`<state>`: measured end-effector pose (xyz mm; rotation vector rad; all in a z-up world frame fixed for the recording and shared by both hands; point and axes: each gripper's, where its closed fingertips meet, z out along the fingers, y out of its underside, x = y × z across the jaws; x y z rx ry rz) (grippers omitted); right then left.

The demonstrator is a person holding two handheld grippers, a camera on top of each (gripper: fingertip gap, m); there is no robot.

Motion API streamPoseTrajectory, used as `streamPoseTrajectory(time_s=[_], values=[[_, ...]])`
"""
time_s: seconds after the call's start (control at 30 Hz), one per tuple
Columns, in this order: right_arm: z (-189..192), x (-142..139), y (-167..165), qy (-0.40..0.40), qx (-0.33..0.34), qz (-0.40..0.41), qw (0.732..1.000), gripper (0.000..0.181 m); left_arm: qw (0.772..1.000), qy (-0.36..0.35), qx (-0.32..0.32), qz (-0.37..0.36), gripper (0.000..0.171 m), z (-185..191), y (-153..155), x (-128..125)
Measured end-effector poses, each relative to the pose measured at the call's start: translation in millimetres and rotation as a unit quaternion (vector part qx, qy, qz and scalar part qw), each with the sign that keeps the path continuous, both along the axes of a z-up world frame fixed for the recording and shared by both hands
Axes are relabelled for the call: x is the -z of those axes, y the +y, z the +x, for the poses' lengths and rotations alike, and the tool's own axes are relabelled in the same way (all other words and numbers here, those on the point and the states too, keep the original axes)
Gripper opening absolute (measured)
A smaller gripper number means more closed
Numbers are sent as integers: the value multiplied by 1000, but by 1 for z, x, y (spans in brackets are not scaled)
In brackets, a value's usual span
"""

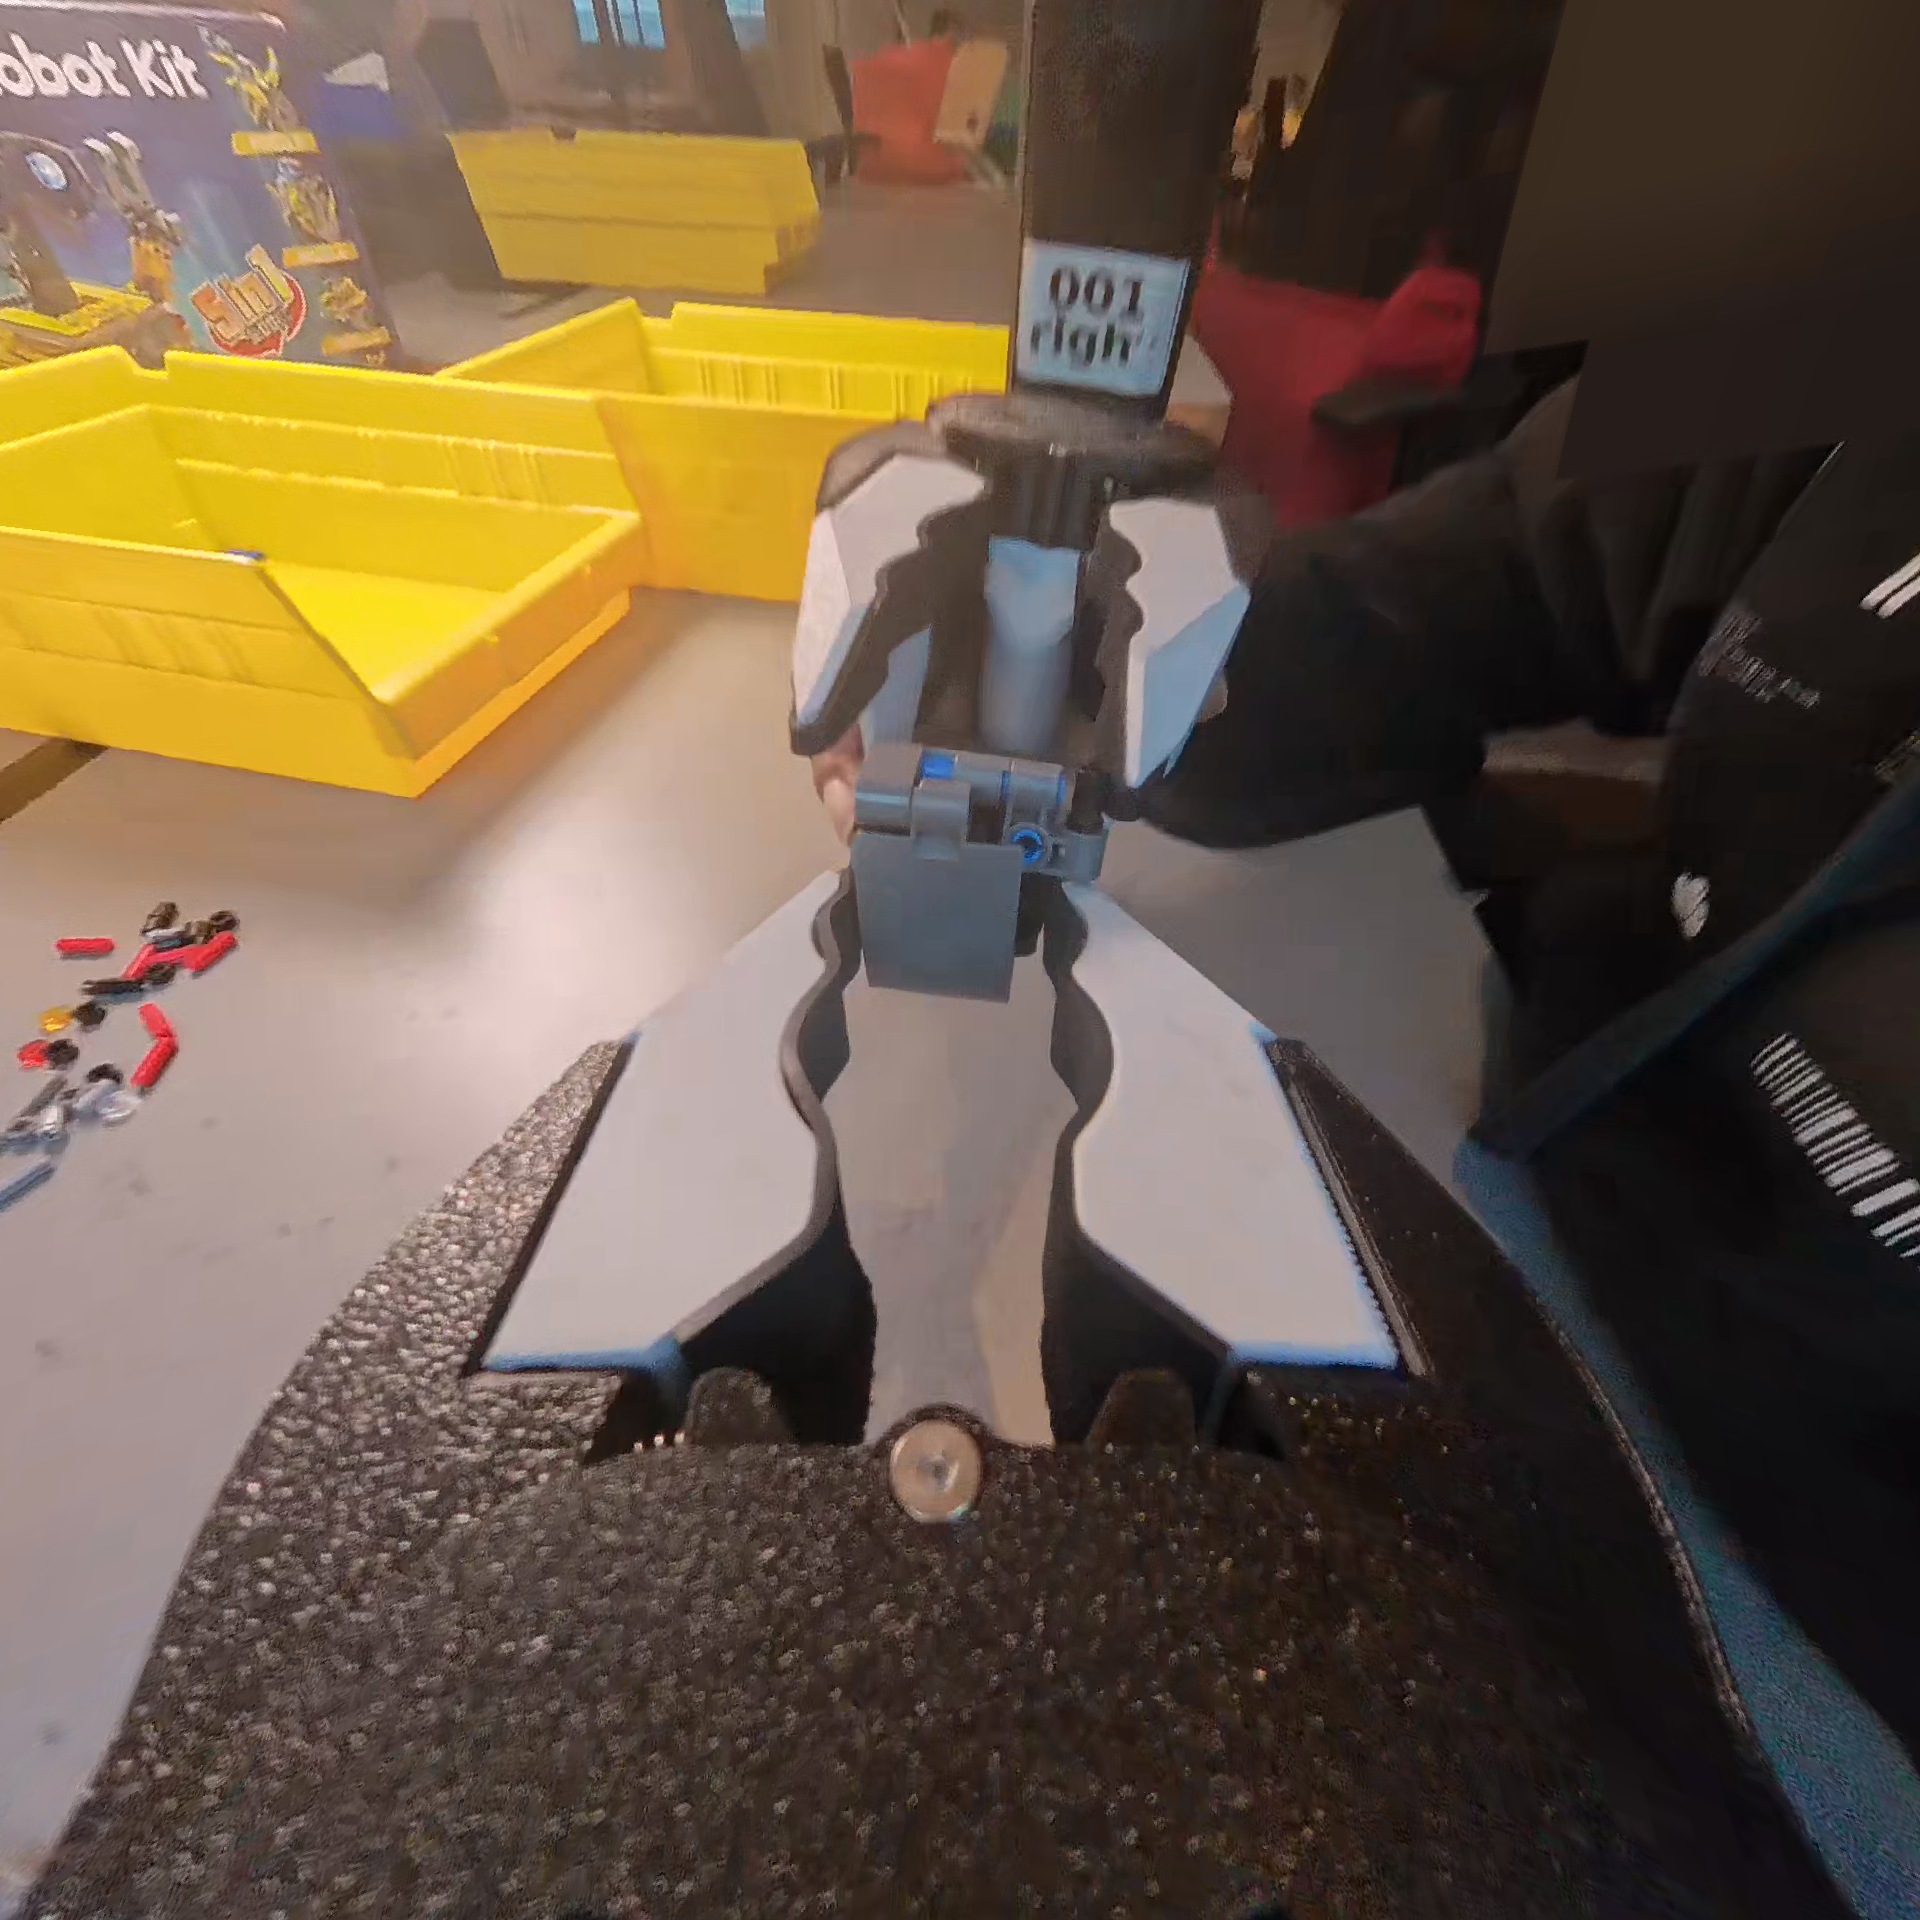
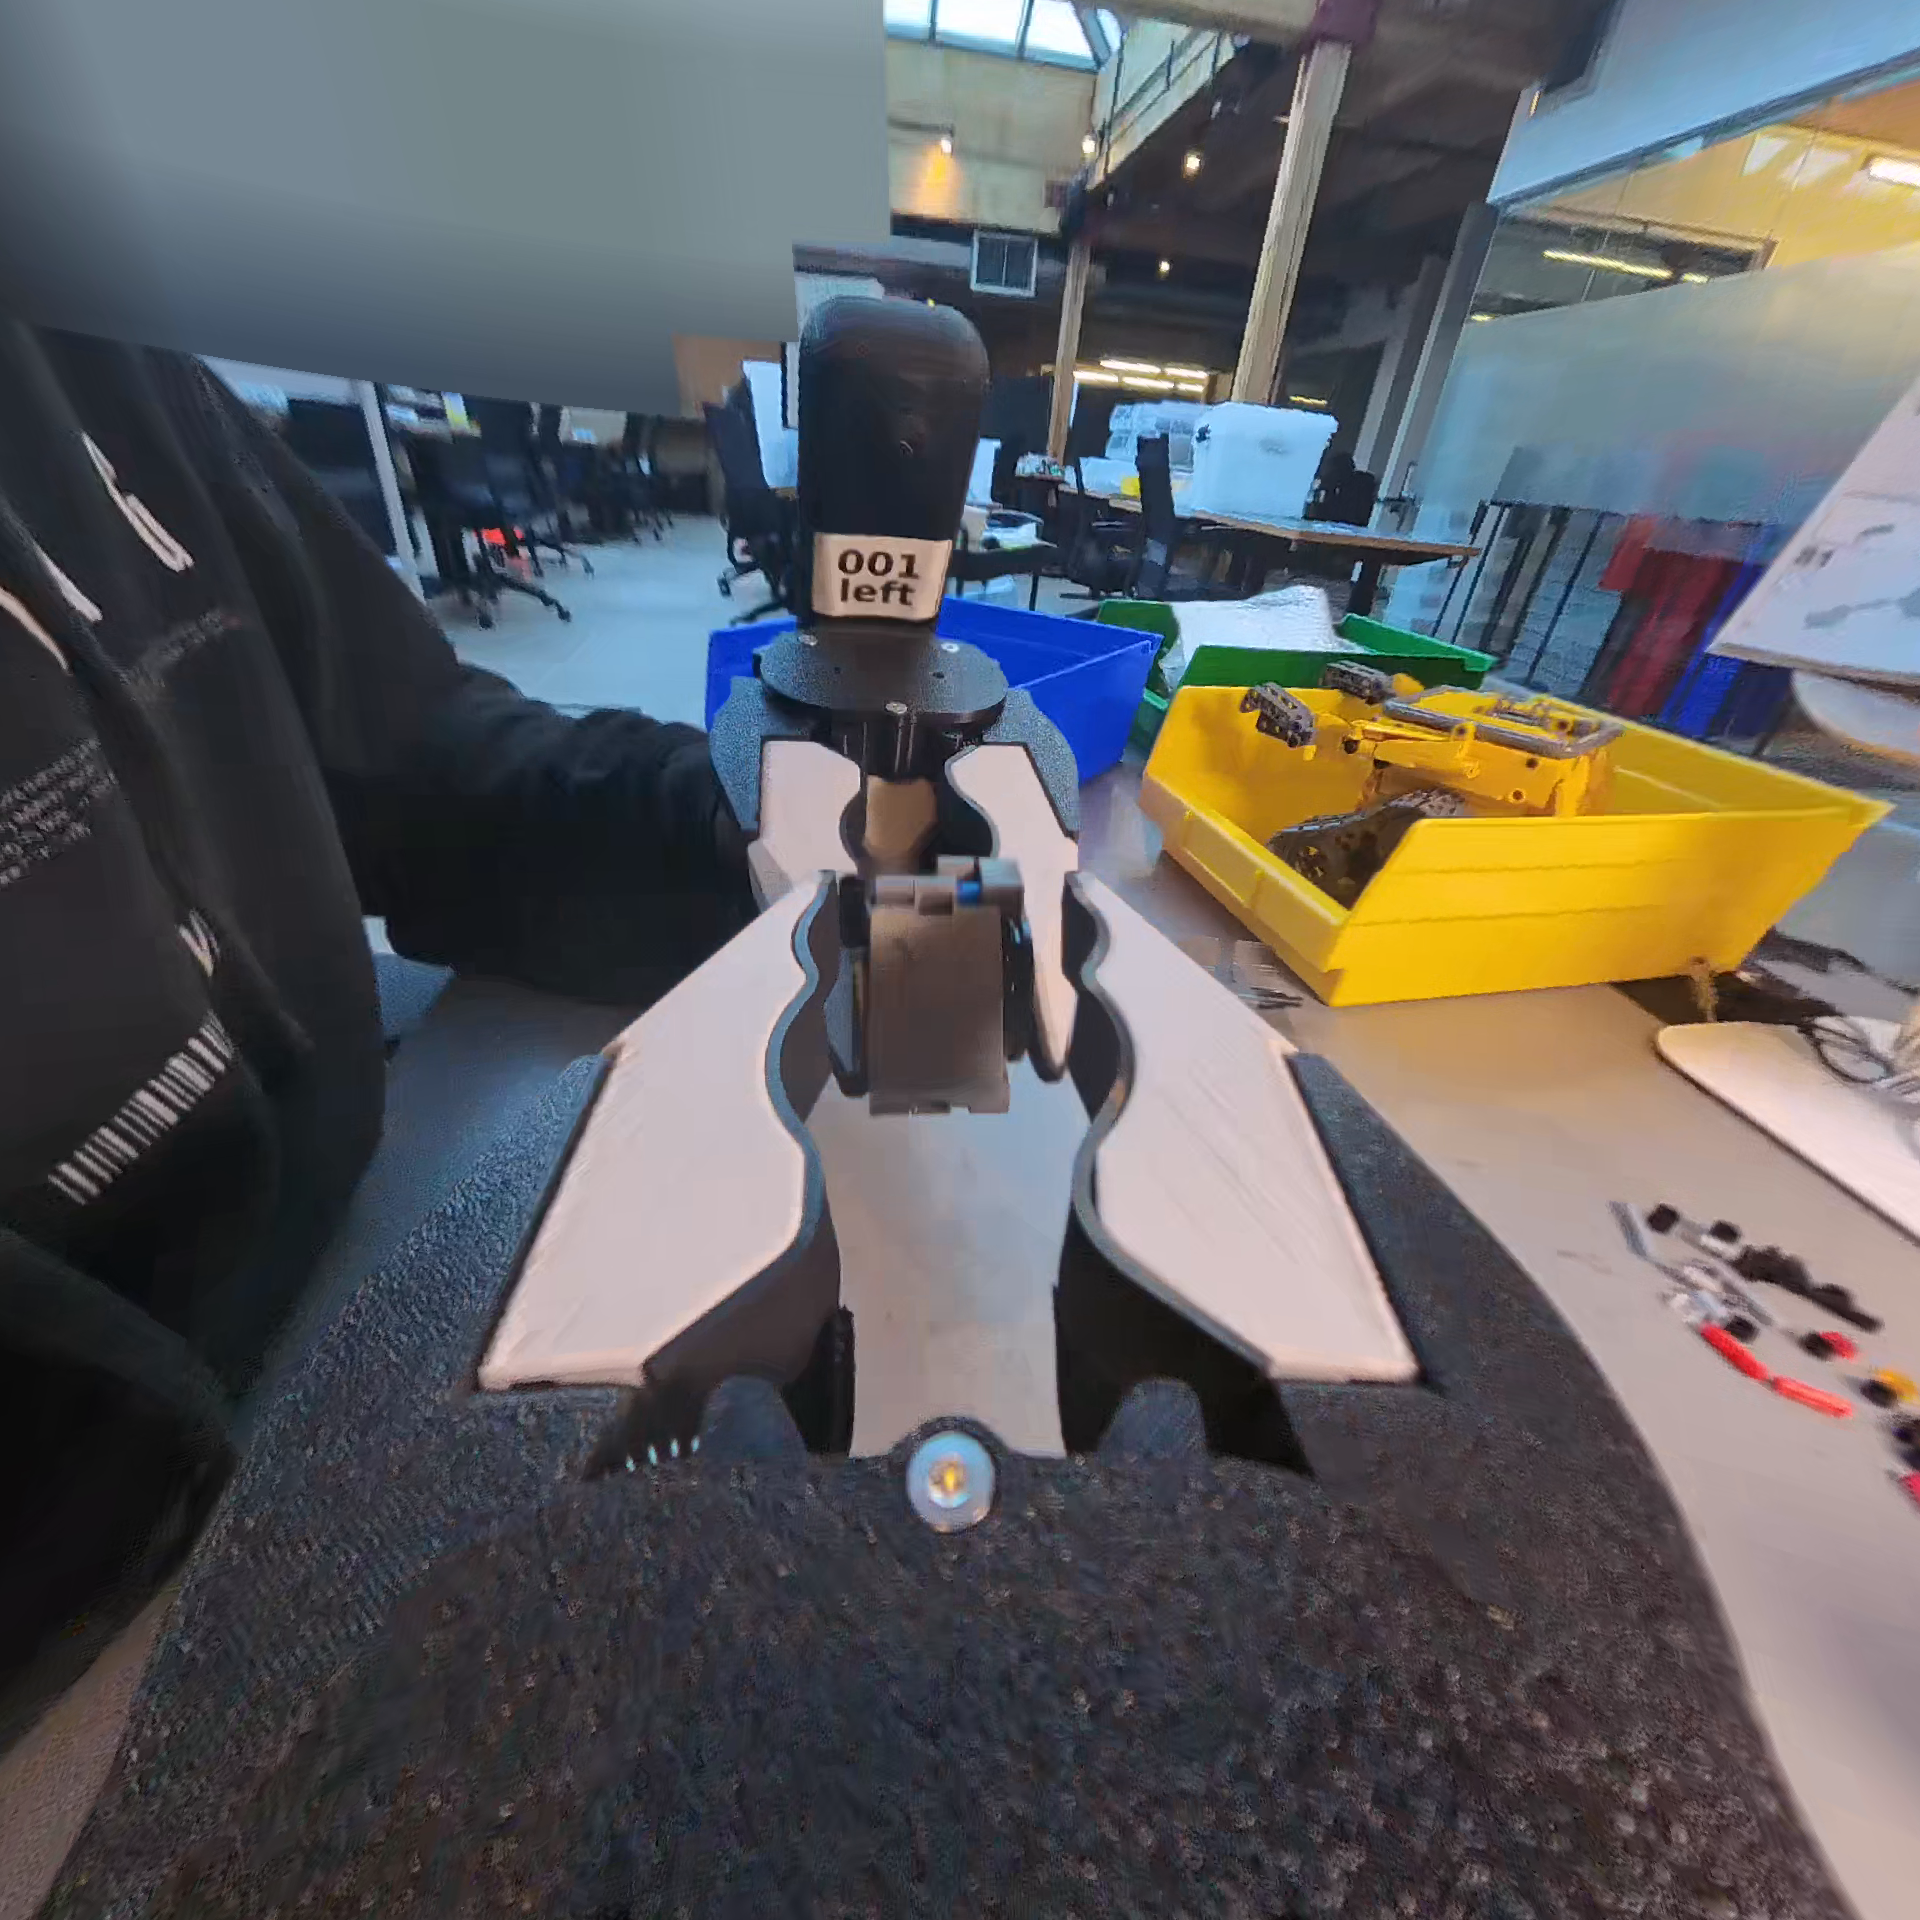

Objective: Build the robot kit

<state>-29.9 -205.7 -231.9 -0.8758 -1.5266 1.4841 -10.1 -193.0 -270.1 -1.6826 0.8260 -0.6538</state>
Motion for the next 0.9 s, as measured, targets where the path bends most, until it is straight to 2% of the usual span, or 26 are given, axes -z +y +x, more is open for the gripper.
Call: streamPoseTrajectory(time_s=[0.07, 0.23, 0.47, 0.63, 0.8, 0.9], values=[[-1, 3, -6, -6, 4, 37, 999, 42, 999, 40, -1, 5, 34, 1, 0, 8], [-2, 18, -9, -38, 4, 79, 996, 37, 998, 59, 3, 0, 34, 3, -1, 16], [-4, 19, -12, -27, 11, 82, 996, 30, 999, 36, 16, -24, 34, 6, -3, 19], [-4, 20, -10, -30, -1, 49, 998, 29, 999, 32, 12, -29, 34, 5, -2, 20], [0, 11, -13, -21, -34, -27, 999, 28, 1000, 2, 25, -15, 34, 9, -4, 12], [1, -1, -5, 12, -35, -97, 995, 30, 999, -45, 13, 0, 35, 8, -2, 1]])
